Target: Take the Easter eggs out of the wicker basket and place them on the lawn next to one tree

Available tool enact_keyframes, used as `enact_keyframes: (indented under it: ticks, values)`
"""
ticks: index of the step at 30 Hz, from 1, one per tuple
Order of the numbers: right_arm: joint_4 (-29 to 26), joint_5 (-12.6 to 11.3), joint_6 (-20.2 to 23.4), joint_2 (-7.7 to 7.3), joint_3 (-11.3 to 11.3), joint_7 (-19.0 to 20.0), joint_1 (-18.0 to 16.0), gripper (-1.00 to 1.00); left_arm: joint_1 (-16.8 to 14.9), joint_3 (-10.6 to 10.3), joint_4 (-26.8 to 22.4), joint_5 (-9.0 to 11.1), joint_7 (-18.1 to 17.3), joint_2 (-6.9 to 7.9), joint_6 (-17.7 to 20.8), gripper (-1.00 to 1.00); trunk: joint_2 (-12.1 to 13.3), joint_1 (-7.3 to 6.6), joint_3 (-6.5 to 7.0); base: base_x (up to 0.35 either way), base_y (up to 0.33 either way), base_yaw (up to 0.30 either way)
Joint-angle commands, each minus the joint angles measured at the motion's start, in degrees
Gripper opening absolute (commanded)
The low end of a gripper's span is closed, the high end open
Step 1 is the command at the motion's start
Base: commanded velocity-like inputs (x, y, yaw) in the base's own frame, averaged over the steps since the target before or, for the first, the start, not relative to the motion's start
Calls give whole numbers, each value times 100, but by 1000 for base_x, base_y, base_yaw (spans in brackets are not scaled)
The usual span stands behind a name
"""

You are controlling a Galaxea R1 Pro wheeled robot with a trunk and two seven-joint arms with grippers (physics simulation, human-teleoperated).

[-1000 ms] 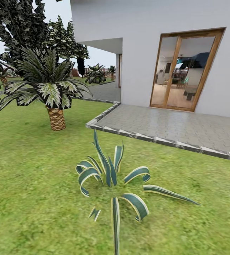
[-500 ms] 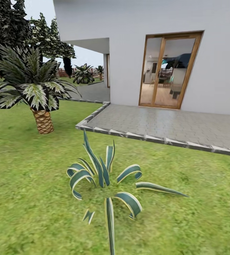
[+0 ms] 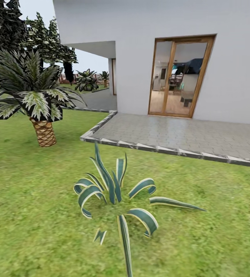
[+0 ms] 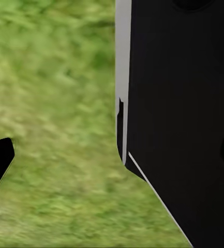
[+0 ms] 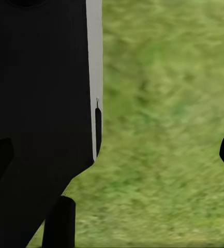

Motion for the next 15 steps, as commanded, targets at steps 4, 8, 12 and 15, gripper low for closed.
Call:
enact_keyframes:
  ticks: [4,8,12,15]
  values:
    - [11,19,14,0,14,-4,-7,100,3,2,-11,-1,-3,0,6,100,-2,0,-4,0,312,0]
    - [17,37,33,0,17,1,-7,100,3,2,-11,-1,-1,0,3,100,-2,0,-4,0,313,0]
    - [24,40,40,-14,17,6,-7,100,3,2,-12,-1,-1,0,4,100,-2,0,-4,0,314,0]
    - [36,41,35,-33,17,2,-7,100,3,2,-14,-1,2,-4,0,100,-2,0,-4,0,286,0]
